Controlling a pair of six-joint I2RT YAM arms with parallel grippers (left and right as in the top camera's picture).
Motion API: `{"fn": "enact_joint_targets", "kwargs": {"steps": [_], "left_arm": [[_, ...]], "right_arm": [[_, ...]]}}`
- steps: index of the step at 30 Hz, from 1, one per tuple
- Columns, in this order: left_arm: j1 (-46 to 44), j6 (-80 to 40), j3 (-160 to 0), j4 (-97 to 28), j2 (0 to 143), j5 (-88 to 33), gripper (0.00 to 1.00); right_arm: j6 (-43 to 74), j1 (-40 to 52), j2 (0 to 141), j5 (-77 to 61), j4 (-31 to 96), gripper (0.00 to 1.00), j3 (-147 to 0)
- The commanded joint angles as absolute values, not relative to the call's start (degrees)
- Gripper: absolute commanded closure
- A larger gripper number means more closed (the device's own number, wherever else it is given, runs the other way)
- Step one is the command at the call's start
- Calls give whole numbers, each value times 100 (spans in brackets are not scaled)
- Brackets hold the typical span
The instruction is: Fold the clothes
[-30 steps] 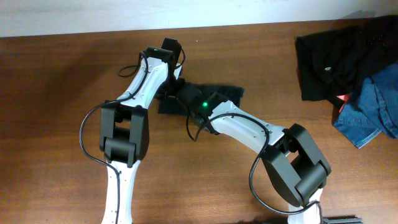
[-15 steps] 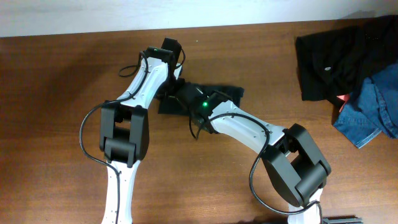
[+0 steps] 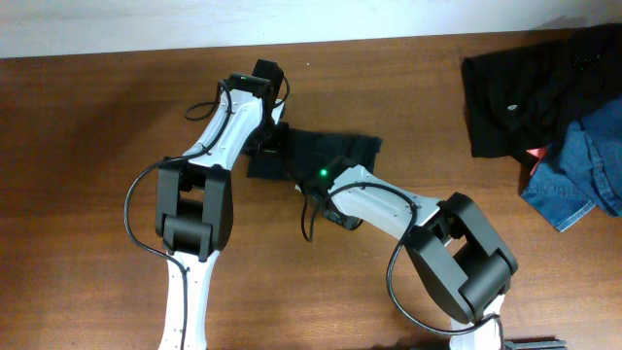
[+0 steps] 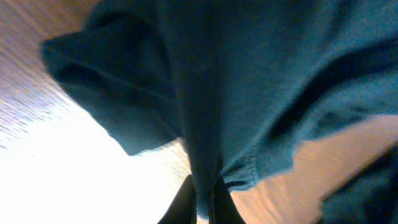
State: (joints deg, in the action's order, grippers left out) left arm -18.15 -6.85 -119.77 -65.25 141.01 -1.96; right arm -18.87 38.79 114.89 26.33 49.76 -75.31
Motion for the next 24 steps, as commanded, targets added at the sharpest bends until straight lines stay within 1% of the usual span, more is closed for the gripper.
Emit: {"fn": "enact_joint_targets", "kwargs": {"steps": [1, 6, 9, 15, 19, 22, 24], "left_arm": [[-1831, -672, -11769, -6399, 14453, -1, 13], [-1831, -672, -11769, -6401, 14453, -1, 13], [-1831, -672, -11769, -6403, 14453, 1, 13], [-1831, -670, -11767, -6401, 14453, -1, 13], [-1831, -670, -11767, -6401, 14453, -1, 13], [-1831, -672, -11769, -6401, 14453, -1, 13], [-1831, -674, -11767, -6396, 14453, -3, 13]], "right_arm": [[-1549, 3887, 11367, 2272, 4849, 96, -7295], [-803, 3846, 11319, 2952, 4928, 96, -7461], [-788, 3774, 11279, 2985, 5256, 96, -7568], [301, 3415, 11109, 3061, 5721, 96, -7579], [705, 3208, 10822, 3024, 5736, 96, -7592], [1166, 3046, 10510, 2943, 5463, 96, -7712], [1251, 2939, 10366, 2390, 5166, 81, -7839]]}}
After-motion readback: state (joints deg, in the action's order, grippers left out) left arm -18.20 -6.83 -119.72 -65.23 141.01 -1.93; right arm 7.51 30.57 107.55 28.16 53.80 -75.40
